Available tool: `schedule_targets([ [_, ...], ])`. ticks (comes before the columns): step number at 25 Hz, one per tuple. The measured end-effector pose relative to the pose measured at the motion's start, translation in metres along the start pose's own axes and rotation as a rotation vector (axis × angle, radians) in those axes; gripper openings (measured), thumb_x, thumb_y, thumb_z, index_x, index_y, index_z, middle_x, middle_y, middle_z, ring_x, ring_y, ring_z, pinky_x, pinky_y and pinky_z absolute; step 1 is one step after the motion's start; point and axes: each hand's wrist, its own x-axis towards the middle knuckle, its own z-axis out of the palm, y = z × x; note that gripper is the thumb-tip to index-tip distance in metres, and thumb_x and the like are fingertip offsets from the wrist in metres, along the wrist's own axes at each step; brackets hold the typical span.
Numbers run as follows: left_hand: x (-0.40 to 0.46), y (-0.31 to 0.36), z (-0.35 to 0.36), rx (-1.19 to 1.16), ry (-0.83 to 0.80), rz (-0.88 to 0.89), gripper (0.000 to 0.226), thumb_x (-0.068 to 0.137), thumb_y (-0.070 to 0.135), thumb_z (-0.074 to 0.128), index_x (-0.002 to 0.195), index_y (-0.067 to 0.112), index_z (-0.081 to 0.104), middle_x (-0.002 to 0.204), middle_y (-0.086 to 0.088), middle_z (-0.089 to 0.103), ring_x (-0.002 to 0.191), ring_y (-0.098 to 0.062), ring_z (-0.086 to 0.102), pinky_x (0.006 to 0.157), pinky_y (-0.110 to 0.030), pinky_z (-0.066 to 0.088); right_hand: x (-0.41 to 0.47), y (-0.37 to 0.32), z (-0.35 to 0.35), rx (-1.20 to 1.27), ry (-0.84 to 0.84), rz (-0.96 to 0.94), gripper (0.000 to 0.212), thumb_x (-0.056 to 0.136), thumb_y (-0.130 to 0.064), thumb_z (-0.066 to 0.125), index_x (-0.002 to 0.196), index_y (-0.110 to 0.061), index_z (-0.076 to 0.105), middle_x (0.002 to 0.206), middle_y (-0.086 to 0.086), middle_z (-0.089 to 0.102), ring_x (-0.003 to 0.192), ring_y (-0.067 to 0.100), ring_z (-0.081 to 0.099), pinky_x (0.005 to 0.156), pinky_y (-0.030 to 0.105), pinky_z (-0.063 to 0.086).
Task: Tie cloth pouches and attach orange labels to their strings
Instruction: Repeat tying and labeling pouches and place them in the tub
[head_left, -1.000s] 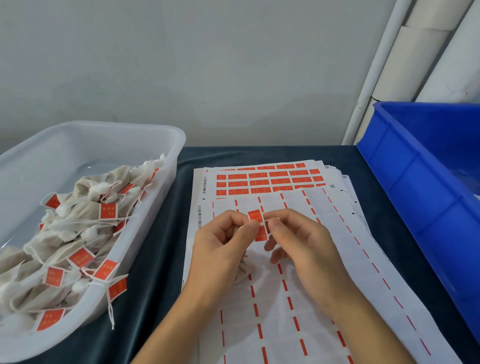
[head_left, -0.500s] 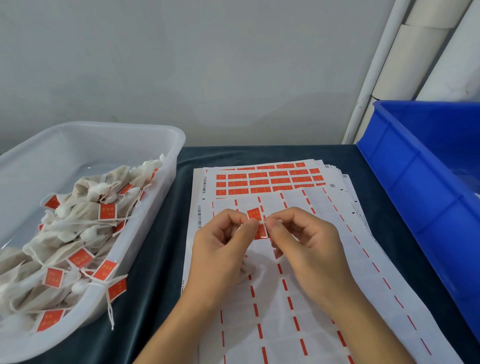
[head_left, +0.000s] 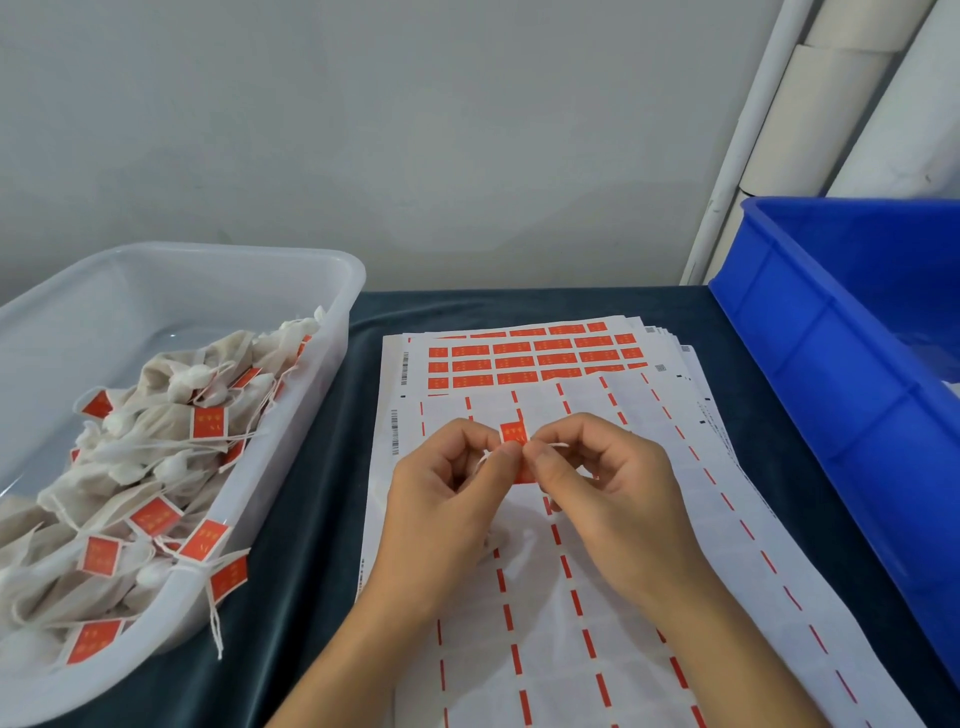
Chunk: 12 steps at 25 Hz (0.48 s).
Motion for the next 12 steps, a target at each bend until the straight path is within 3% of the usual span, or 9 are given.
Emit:
schedule_targets([
  [3,-0.0012,0.0006,0.0005,0.009,0.018,0.02,0.014,0.091,0.045,0.07,0.083,0.035,0.074,0.065,0.003,0.067,0.055,-0.021,0.057,0.055,-0.025,0.053,0.0006,0.0007,0.0003,-0.026,0.008,0.007,0.011,0.099,-0.028,0.066,0.092,-0.034,0.072,0.087,-0.018,0.074,0.091,0.006,0.071,0.072,0.026,0.062],
  [6,-0.0023,-0.0014,0.0028,0.013,0.074,0.024,0.013,0.092,0.043,0.077,0.087,0.032,0.072,0.064,-0.007,0.062,0.057,-0.033,0.052,0.055,-0.036,0.053,0.001,0.0018,0.0007,-0.024,0.023,0.019,0.01,0.1,-0.03,0.064,0.093,-0.034,0.071,0.088,-0.017,0.074,0.089,0.007,0.071,0.07,0.025,0.06],
  [9,-0.0025,-0.0036,0.0021,-0.006,0.122,0.016,0.026,0.082,0.045,0.083,0.09,0.033,0.062,0.058,-0.002,0.049,0.053,-0.023,0.045,0.052,-0.04,0.05,0.001,0.0023,0.0001,-0.05,0.046,0.026,0.011,0.099,-0.033,0.065,0.091,-0.036,0.071,0.085,-0.02,0.073,0.087,0.004,0.07,0.069,0.022,0.059],
  [12,-0.0049,-0.0034,0.0012,0.113,0.146,0.144,0.028,0.086,0.038,0.085,0.087,0.033,0.058,0.055,0.005,0.045,0.051,-0.011,0.04,0.049,-0.03,0.046,0.0014,0.003,0.0001,-0.048,0.057,0.05,0.012,0.098,-0.033,0.065,0.09,-0.036,0.072,0.083,-0.019,0.073,0.085,0.003,0.07,0.069,0.023,0.059],
])
